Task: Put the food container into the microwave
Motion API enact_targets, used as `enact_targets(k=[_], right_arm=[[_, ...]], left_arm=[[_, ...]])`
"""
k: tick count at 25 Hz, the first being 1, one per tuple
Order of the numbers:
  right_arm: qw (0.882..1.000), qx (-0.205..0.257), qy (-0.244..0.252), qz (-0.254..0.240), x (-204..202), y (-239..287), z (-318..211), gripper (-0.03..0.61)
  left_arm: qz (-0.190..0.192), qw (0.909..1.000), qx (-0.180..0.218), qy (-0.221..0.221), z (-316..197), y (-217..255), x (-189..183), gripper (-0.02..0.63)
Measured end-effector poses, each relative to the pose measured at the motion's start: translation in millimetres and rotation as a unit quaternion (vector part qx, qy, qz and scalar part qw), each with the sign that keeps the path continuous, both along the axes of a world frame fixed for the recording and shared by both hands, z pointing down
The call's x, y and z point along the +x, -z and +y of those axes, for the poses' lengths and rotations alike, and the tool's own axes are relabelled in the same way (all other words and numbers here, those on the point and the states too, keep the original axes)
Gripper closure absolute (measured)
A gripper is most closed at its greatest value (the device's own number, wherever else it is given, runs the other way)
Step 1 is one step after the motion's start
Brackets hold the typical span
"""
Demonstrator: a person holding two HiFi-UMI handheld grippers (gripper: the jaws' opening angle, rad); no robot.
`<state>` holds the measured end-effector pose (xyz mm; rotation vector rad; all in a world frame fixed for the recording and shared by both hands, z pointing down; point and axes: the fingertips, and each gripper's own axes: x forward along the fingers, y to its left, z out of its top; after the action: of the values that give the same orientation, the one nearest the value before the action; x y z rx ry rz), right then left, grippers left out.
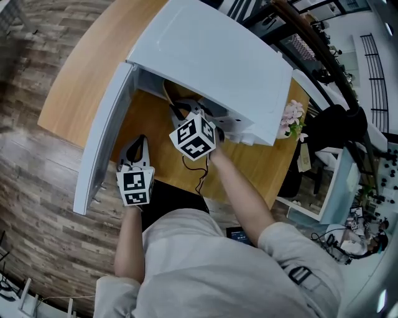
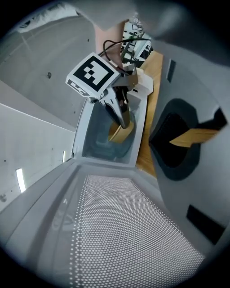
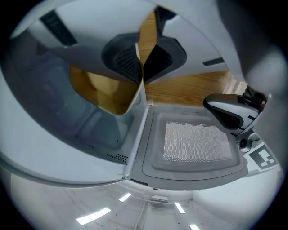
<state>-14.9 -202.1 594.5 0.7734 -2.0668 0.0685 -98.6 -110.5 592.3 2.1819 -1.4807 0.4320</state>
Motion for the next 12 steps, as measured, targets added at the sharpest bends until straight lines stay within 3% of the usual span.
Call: enact_targets(k=[12], right_arm=[[1.0, 0.013, -0.013, 0.02, 2, -3, -24, 0.552]], left_arm=[[0.009, 0.9997, -0.014, 0.016, 0, -9, -7, 0.601]])
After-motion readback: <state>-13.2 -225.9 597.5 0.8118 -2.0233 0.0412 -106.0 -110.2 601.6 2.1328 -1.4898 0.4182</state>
